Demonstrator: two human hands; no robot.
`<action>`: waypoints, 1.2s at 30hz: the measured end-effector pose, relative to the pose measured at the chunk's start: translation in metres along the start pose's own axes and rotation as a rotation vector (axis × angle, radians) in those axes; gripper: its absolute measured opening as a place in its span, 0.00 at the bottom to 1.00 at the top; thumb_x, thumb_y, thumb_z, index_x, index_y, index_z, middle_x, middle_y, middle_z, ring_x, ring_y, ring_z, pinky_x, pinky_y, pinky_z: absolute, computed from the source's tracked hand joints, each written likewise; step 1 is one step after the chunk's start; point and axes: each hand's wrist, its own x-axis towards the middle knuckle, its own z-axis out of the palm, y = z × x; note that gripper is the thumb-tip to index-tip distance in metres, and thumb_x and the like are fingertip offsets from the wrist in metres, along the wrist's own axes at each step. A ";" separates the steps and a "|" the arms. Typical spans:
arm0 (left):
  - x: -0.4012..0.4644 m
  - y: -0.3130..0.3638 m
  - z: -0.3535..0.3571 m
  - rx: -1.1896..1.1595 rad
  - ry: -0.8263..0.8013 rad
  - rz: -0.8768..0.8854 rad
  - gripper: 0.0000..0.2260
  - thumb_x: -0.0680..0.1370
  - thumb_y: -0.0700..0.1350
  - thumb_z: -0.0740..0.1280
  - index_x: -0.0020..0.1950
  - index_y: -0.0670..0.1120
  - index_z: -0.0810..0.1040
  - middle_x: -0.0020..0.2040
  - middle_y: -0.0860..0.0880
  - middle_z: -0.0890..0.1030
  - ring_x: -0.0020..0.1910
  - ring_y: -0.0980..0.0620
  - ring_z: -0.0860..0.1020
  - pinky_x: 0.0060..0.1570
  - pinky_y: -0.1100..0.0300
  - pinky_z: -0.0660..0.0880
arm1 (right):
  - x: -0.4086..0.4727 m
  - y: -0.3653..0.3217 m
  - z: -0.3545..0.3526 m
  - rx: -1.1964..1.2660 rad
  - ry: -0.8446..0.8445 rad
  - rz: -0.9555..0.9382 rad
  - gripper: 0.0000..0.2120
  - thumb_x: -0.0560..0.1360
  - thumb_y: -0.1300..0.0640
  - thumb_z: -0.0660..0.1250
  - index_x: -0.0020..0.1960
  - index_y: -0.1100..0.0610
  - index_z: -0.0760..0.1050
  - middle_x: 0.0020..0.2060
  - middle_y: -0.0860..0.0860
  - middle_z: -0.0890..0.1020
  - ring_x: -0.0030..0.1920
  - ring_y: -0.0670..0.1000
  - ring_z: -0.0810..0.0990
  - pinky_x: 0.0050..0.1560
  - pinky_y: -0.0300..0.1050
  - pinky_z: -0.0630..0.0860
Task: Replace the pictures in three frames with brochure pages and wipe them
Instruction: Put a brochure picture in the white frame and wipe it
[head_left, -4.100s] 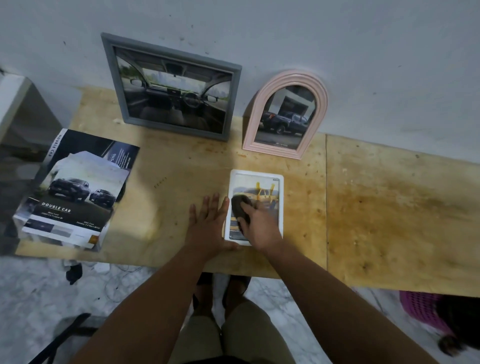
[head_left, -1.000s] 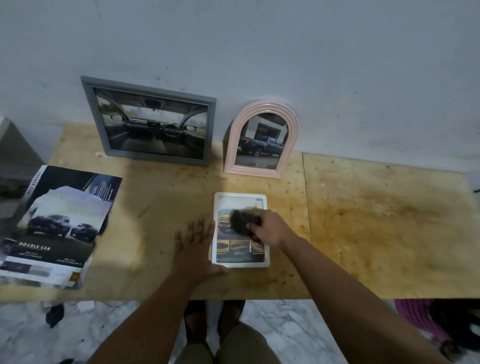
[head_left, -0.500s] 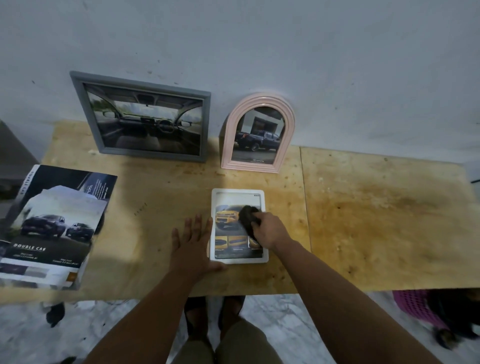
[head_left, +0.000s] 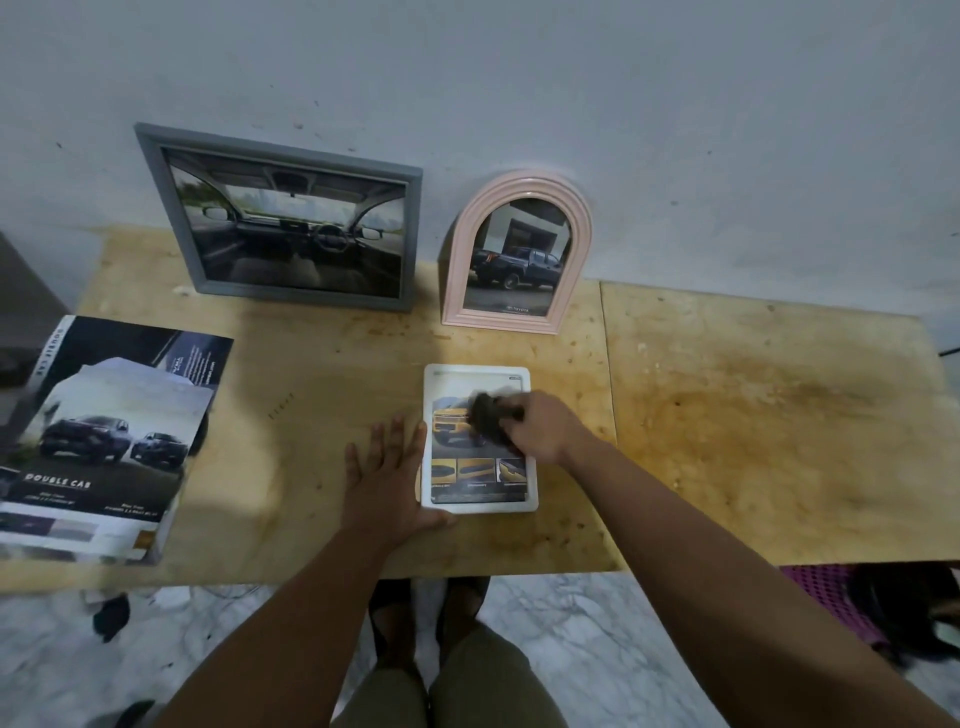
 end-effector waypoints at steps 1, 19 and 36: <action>-0.001 0.000 0.000 0.004 0.003 0.002 0.60 0.63 0.81 0.61 0.79 0.55 0.29 0.79 0.47 0.28 0.79 0.41 0.33 0.74 0.34 0.38 | 0.009 -0.001 -0.002 -0.080 0.107 -0.016 0.17 0.81 0.57 0.64 0.69 0.53 0.78 0.56 0.57 0.82 0.52 0.59 0.83 0.54 0.50 0.80; 0.001 0.004 0.000 -0.019 -0.011 -0.034 0.61 0.61 0.80 0.64 0.78 0.58 0.30 0.81 0.47 0.32 0.80 0.41 0.34 0.74 0.33 0.37 | -0.051 0.019 0.073 -0.385 0.075 0.041 0.15 0.78 0.45 0.64 0.58 0.52 0.81 0.55 0.52 0.82 0.50 0.55 0.83 0.43 0.44 0.74; -0.001 0.004 -0.001 0.036 -0.003 -0.018 0.61 0.61 0.81 0.61 0.79 0.55 0.29 0.81 0.45 0.33 0.80 0.39 0.35 0.74 0.33 0.39 | -0.022 -0.001 0.042 0.515 -0.106 0.002 0.21 0.78 0.64 0.68 0.69 0.50 0.79 0.54 0.49 0.83 0.50 0.52 0.84 0.42 0.38 0.81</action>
